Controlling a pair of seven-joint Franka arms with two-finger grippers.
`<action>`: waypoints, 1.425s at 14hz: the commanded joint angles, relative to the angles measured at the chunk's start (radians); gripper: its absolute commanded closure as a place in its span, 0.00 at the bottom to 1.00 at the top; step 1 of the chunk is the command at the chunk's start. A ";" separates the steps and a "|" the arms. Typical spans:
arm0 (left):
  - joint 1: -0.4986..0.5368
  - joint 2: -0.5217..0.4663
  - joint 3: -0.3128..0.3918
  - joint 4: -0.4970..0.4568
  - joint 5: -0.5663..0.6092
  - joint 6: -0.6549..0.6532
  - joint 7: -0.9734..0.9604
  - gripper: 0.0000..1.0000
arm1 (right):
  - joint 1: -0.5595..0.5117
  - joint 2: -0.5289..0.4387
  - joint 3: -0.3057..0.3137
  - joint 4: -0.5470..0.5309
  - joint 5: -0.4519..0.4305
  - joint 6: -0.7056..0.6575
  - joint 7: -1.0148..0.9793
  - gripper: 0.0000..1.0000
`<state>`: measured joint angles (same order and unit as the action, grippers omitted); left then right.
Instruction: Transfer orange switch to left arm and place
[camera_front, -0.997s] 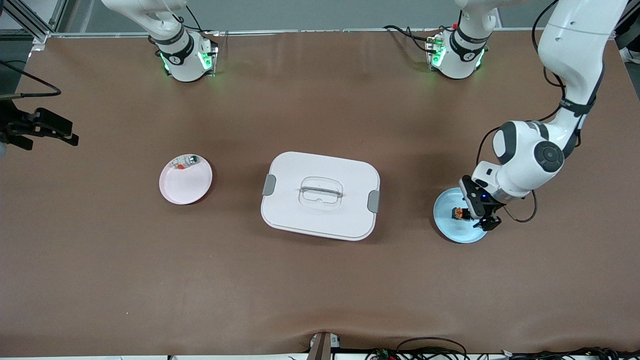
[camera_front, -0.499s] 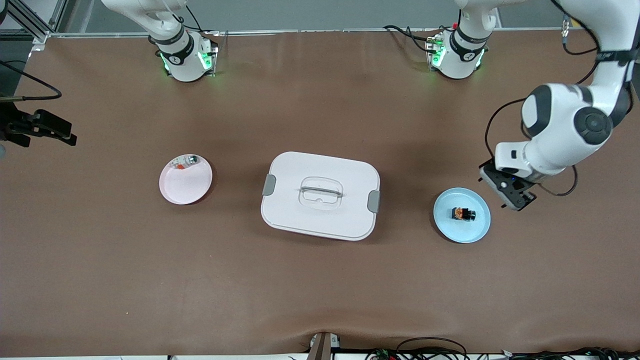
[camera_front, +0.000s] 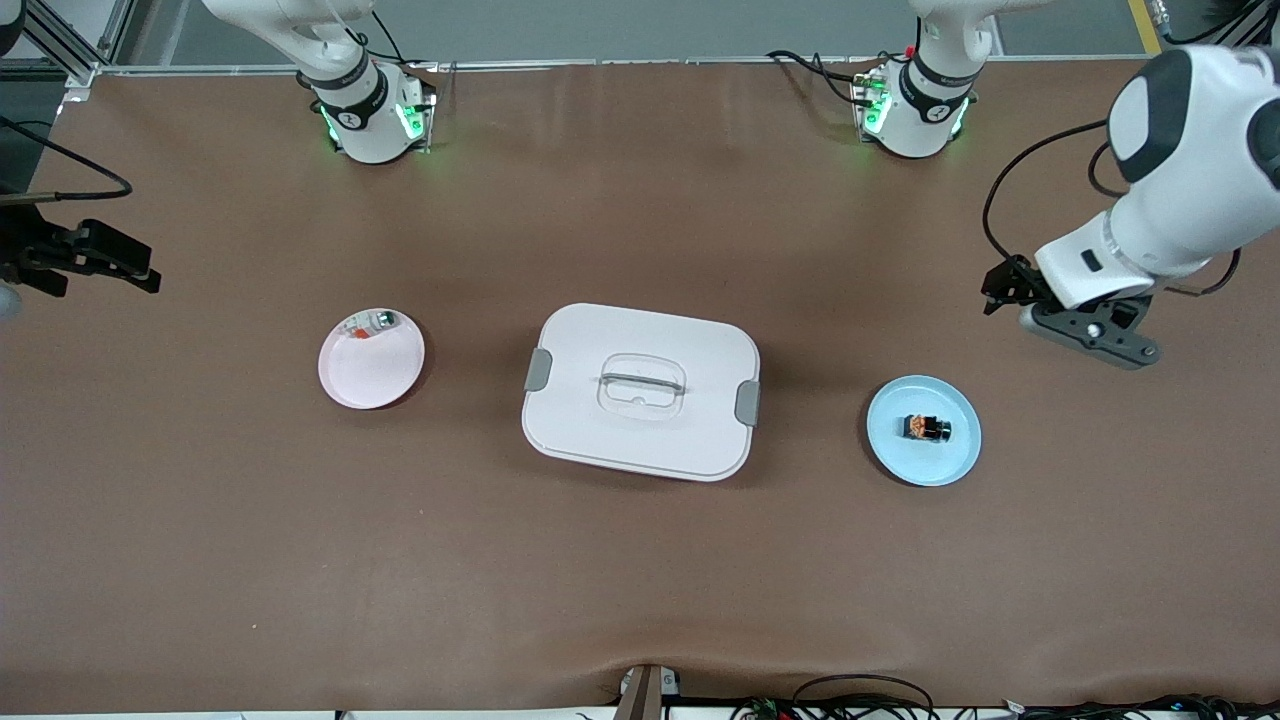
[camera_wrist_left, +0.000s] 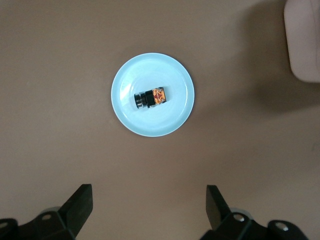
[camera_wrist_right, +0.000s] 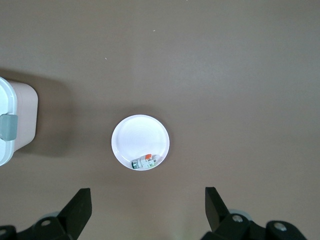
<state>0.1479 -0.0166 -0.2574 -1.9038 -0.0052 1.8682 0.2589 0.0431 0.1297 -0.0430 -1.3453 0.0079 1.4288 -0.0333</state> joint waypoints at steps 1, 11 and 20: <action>0.009 -0.010 -0.003 0.092 -0.002 -0.113 -0.075 0.00 | -0.005 0.004 0.002 0.011 -0.016 0.004 0.013 0.00; 0.035 -0.003 0.012 0.281 -0.021 -0.267 -0.250 0.00 | -0.069 -0.002 -0.003 0.017 0.047 -0.004 0.018 0.00; 0.038 -0.011 0.020 0.322 0.014 -0.279 -0.264 0.00 | -0.057 -0.007 0.003 0.015 0.037 0.002 -0.093 0.00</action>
<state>0.1846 -0.0307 -0.2373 -1.6048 -0.0082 1.6112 0.0146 -0.0101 0.1294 -0.0518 -1.3380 0.0439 1.4353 -0.1149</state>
